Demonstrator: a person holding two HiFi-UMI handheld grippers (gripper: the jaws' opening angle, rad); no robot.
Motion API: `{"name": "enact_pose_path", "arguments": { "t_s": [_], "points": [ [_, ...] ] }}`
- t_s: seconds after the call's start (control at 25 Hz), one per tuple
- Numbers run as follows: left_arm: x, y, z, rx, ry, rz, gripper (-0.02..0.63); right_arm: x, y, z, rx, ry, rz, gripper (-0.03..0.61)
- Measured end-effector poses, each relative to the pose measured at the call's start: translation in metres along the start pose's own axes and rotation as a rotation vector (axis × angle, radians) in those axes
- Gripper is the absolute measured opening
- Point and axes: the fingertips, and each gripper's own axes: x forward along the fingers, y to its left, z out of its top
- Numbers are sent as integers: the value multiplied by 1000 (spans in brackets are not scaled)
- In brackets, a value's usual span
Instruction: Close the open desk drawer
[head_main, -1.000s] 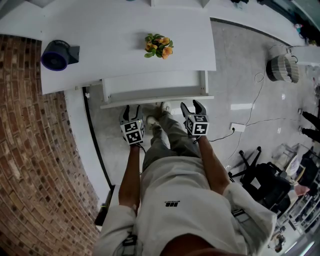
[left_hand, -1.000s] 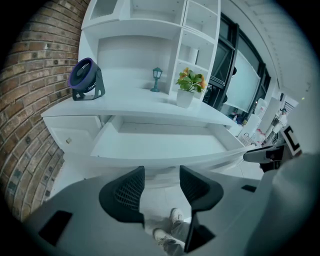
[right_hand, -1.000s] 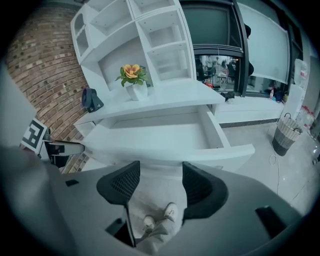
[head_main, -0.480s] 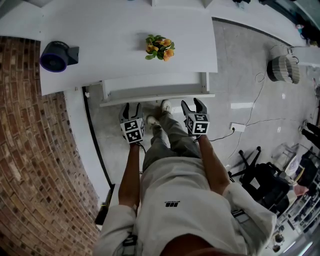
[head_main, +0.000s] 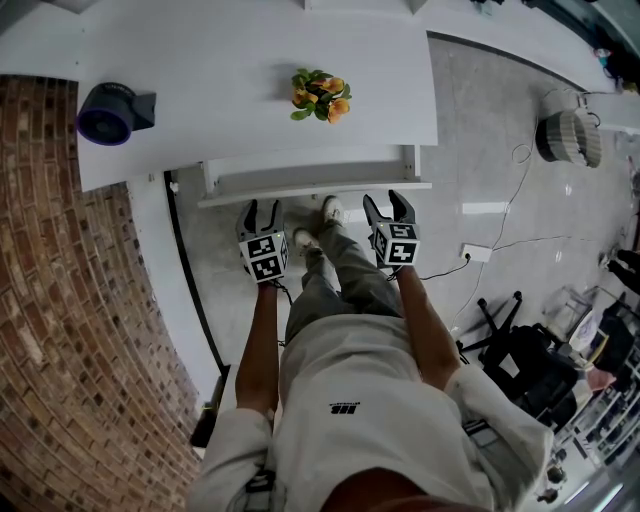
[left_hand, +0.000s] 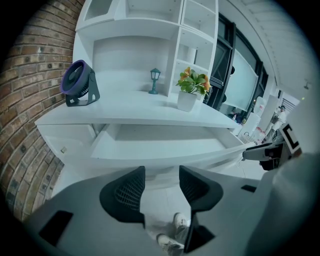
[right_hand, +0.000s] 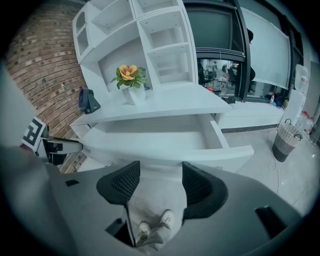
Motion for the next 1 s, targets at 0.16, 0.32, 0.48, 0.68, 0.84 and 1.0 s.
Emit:
{"name": "enact_pose_path", "arguments": {
  "t_s": [0.16, 0.32, 0.48, 0.68, 0.84, 1.0],
  "points": [
    [3, 1, 5, 6, -5, 1, 229, 3, -1, 4, 1, -3, -1, 265],
    [7, 2, 8, 12, -6, 2, 229, 7, -2, 8, -3, -7, -2, 265],
    [9, 3, 11, 14, -7, 3, 229, 9, -2, 12, -9, -8, -3, 265],
    [13, 4, 16, 13, -13, 2, 227, 13, -3, 16, -11, -10, -4, 264],
    [17, 6, 21, 14, -18, 2, 227, 17, -4, 22, -12, -16, -5, 264],
    [21, 7, 27, 17, -23, 1, 227, 21, -5, 26, -12, -17, -6, 264]
  ]
}}
